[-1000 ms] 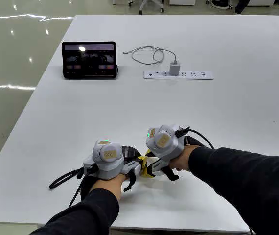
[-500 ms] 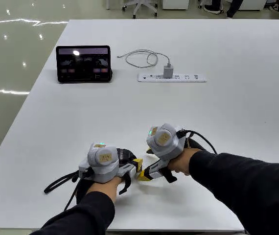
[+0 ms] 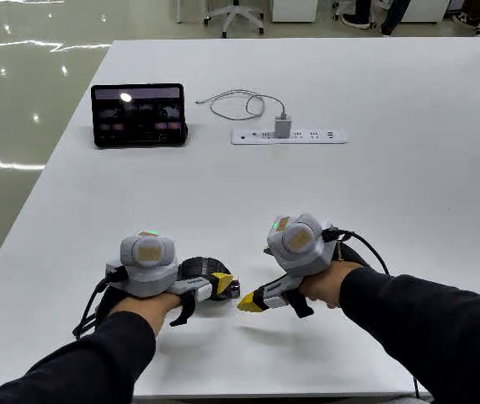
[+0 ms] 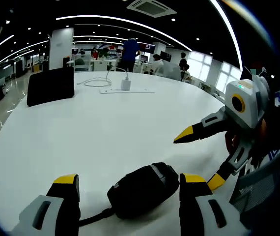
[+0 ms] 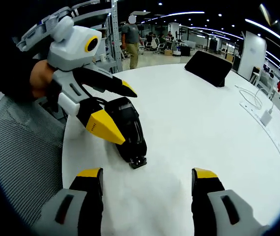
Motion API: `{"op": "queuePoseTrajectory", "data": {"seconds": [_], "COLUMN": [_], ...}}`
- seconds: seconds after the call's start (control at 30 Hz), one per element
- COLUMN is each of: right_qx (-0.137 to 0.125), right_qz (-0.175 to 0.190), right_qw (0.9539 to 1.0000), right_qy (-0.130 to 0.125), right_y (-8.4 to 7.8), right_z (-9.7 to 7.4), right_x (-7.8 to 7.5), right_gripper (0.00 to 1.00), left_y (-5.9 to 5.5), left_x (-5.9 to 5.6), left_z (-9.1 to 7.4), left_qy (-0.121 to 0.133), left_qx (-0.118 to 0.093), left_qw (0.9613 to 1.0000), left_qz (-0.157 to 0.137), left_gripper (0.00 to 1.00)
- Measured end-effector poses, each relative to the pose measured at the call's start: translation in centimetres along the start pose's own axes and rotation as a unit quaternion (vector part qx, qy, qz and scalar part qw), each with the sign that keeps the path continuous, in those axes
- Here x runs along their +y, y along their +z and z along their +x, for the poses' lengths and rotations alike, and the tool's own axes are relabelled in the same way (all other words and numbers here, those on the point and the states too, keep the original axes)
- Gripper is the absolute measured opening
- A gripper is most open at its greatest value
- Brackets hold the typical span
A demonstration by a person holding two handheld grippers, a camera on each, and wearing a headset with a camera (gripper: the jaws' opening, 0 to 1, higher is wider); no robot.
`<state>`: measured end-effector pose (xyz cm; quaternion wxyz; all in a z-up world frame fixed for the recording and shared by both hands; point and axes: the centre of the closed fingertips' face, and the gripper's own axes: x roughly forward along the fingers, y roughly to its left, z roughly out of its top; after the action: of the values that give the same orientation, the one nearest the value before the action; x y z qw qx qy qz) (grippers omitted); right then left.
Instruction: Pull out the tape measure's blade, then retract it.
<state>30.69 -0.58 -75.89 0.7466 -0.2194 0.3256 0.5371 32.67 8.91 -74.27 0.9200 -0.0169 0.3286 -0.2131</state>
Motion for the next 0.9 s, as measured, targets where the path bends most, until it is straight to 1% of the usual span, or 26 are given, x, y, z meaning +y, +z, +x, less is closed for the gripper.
{"op": "queuePoseTrajectory", "data": {"seconds": [0.03,0.07,0.1,0.13,0.17,0.23,0.27,0.3,0.33,0.4,0.43,0.47,0.5,0.57,0.6,0.63,0.67,0.7,0.73,0.77,0.8,0.83,0.9], "right_qx": [-0.001,-0.009,-0.011,-0.013,-0.02,-0.022,-0.023,-0.023,-0.024,-0.024,-0.025,-0.027,-0.034,-0.044,-0.045,-0.045,-0.044,-0.046,-0.046,-0.045,-0.045,-0.047,-0.046], "right_qz": [0.003,0.007,0.01,0.012,0.015,0.017,0.019,0.021,0.024,0.028,0.031,0.034,0.047,0.063,0.064,0.065,0.071,0.076,0.079,0.08,0.08,0.081,0.082], "right_qw": [1.0,0.9999,0.9999,0.9998,0.9997,0.9996,0.9995,0.9994,0.9992,0.9991,0.9989,0.9987,0.9976,0.9962,0.9959,0.9957,0.9951,0.9945,0.994,0.9938,0.9937,0.9934,0.993], "right_qy": [-0.002,-0.002,-0.001,-0.002,-0.006,-0.011,-0.014,-0.017,-0.02,-0.022,-0.024,-0.028,-0.037,-0.041,-0.046,-0.049,-0.053,-0.055,-0.06,-0.062,-0.063,-0.066,-0.072], "right_y": [-0.1,-0.1,-0.2,-0.4,-0.6,-1.2,-1.7,-2.1,-2.6,-3.3,-4.0,-4.2,-4.6,-5.0,-5.6,-6.0,-6.6,-6.9,-7.4,-7.8,-8.0,-8.4,-9.0], "right_z": [-0.2,-0.5,-0.8,-1.1,-1.6,-2.3,-2.9,-3.2,-3.7,-4.3,-4.9,-5.3,-6.0,-6.9,-7.6,-8.0,-8.6,-9.0,-9.5,-9.8,-10.2,-10.7,-11.3], "right_x": [0.0,0.0,0.1,0.1,0.0,-0.2,-0.3,-0.3,-0.4,-0.4,-0.5,-0.7,-1.1,-1.3,-1.6,-1.7,-1.9,-2.0,-2.2,-2.3,-2.4,-2.4,-2.7], "right_gripper": [0.7,0.72,0.73,0.75,0.76,0.79,0.8,0.81,0.82,0.83,0.84,0.86,0.87,0.87,0.88,0.88,0.89,0.9,0.9,0.91,0.91,0.91,0.93], "left_y": [0.0,0.0,-0.1,-0.1,-0.1,-0.4,-0.7,-0.7,-0.8,-1.3,-1.8,-1.8,-2.0,-2.1,-2.1,-2.1,-2.2,-2.3,-2.4,-2.5,-2.6,-3.0,-3.3], "left_x": [0.1,0.2,0.4,0.6,0.5,1.0,1.2,1.0,0.8,1.3,1.0,0.8,0.7,1.0,1.0,1.3,1.8,2.2,2.4,2.6,3.0,3.4,3.4], "left_z": [-0.1,-0.4,-0.5,-0.6,-0.8,-1.1,-1.4,-1.8,-2.1,-2.6,-3.2,-3.4,-3.9,-4.6,-5.1,-5.4,-5.8,-6.0,-6.4,-6.6,-6.7,-7.0,-7.5], "left_qy": [-0.002,-0.008,-0.006,-0.007,-0.024,-0.026,-0.026,-0.037,-0.054,-0.052,-0.072,-0.083,-0.096,-0.097,-0.102,-0.101,-0.095,-0.087,-0.087,-0.088,-0.089,-0.091,-0.095], "left_qx": [0.002,0.003,0.005,0.006,0.0,0.001,0.001,-0.003,-0.01,0.0,0.007,0.007,0.012,0.011,0.007,0.005,0.004,0.005,0.003,0.004,0.007,0.015,0.018], "left_qw": [1.0,0.9999,0.9999,0.9999,0.9997,0.9996,0.9993,0.9988,0.9981,0.9981,0.9967,0.9957,0.9945,0.9945,0.9939,0.9939,0.9943,0.9946,0.9942,0.9941,0.9938,0.9929,0.9919], "left_qz": [0.003,0.01,0.012,0.014,0.011,0.014,0.026,0.032,0.028,0.033,0.037,0.039,0.038,0.04,0.041,0.042,0.048,0.057,0.063,0.064,0.067,0.075,0.082], "left_gripper": [0.81,0.82,0.84,0.88,0.91,0.95,1.0,1.0,1.0,1.0,1.0,1.0,1.0,1.0,1.0,1.0,1.0,1.0,1.0,1.0,1.0,1.0,1.0]}}
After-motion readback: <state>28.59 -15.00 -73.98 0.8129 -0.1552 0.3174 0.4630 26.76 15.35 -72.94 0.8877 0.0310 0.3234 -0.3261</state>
